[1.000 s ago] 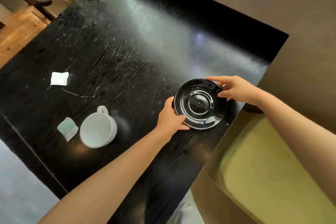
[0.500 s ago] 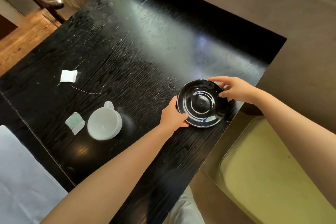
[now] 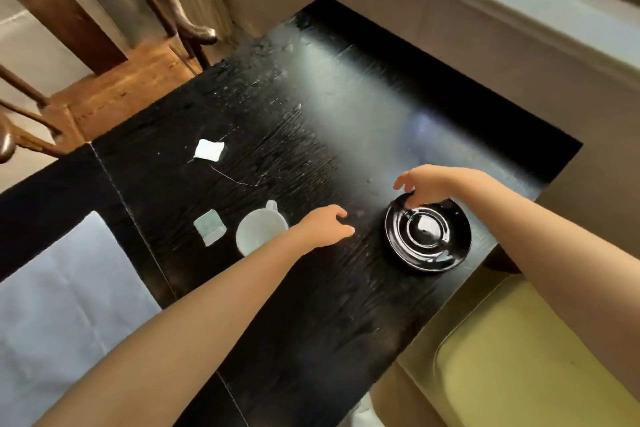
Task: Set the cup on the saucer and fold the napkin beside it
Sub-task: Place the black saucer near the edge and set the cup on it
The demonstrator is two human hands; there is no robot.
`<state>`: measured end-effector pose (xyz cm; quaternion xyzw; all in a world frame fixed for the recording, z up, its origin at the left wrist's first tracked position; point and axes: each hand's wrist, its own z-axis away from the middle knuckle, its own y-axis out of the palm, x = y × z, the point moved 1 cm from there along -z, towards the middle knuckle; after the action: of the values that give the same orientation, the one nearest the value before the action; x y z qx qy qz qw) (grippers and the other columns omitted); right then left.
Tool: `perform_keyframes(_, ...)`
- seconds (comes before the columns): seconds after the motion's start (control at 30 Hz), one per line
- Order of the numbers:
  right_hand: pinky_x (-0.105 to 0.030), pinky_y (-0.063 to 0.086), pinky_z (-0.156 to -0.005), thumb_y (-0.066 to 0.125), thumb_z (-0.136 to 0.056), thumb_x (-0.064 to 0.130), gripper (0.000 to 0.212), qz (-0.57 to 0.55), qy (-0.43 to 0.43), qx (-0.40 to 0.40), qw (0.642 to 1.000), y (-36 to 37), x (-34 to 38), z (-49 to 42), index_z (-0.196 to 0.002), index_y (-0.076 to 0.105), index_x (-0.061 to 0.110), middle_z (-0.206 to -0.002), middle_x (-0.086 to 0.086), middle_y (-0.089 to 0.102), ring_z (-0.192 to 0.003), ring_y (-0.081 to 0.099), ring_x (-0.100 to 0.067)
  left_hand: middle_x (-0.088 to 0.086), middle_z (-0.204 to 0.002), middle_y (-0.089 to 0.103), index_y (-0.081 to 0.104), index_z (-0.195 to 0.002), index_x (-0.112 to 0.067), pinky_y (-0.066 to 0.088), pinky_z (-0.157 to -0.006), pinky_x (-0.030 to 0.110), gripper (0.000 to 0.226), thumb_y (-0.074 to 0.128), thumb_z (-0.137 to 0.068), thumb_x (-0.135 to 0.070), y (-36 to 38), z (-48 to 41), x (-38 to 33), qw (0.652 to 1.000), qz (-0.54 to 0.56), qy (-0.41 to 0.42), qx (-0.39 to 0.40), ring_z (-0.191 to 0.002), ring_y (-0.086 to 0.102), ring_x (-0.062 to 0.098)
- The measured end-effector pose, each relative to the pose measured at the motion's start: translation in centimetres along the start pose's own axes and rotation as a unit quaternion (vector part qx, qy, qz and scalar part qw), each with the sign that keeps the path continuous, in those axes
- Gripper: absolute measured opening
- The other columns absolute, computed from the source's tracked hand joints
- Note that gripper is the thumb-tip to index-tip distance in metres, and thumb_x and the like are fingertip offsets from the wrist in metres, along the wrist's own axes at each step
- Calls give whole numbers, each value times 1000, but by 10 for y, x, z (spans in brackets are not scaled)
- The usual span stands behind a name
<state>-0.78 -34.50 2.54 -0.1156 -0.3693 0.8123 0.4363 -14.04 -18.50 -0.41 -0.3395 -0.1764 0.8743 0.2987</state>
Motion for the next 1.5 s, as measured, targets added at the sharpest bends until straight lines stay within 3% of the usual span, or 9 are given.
perform_keyframes(0.27,-31,41,-99,56,-89,17,52,53,-97,28,993,-19,98,-37,-138,42,12,-133,-7,55,-121,51,-25,4,-113,59,46,-133,-23,50,-90,34,46,54,-89,-36,-35,70,62,996,69,-35,51,-105,59,22)
perform_keyframes(0.37,-22,40,-87,53,-91,16,51,56,-128,33,990,-16,128,-51,-139,39,14,-136,-6,52,-120,51,-25,0,-125,54,44,-134,-26,51,-92,33,52,59,-86,-38,-25,83,99,992,95,-79,41,-107,57,19)
perform_keyframes(0.57,-37,41,-99,56,-89,10,59,49,-183,21,982,-2,165,-85,-142,33,17,-138,-7,50,-122,50,-26,6,-142,44,27,-145,-17,49,-94,32,81,71,-78,-32,-5,68,151,969,161,-174,-69,-118,53,21)
perform_keyframes(0.73,-36,43,-93,53,-85,-1,55,50,-254,-8,966,5,180,-110,-136,45,19,-133,-7,54,-113,55,-25,4,-141,45,26,-144,-19,43,-100,33,88,78,-72,-12,12,48,147,909,322,-109,-241,-125,48,19)
perform_keyframes(0.9,-34,47,-87,53,-87,1,31,10,-301,-37,953,9,181,-121,-113,65,14,-110,-7,68,-96,60,-24,0,-143,41,33,-140,-23,40,-100,27,84,78,-71,-6,28,36,145,862,394,-52,-314,-129,42,13)
perform_keyframes(1.1,-30,50,-84,59,-86,5,23,-36,-306,-56,950,13,172,-130,-105,69,14,-98,-6,73,-89,65,-21,-1,-141,43,34,-139,-22,37,-98,22,82,77,-72,-5,28,34,148,863,391,-30,-319,-125,40,6)
perform_keyframes(1.27,-2,39,-68,62,-86,7,22,-72,-300,-66,949,7,150,-118,-105,69,13,-96,-4,73,-79,60,-9,-3,-140,44,35,-139,-24,39,-103,30,82,77,-71,-3,24,32,135,871,396,-1,-292,-126,41,8)
perform_keyframes(1.43,2,34,-64,60,-86,6,22,-96,-261,-102,955,-3,105,-96,-104,70,14,-92,-2,73,-74,59,-6,-8,-134,46,37,-136,-27,42,-84,7,79,77,-71,-4,22,24,100,887,375,48,-264,-118,43,3)
perform_keyframes(1.5,2,35,-63,62,-85,7,21,-110,-240,-114,958,-5,79,-84,-103,70,15,-89,0,72,-67,57,2,-11,-130,46,38,-135,-27,41,-77,-2,79,77,-71,-4,23,20,81,895,369,77,-241,-116,44,2)
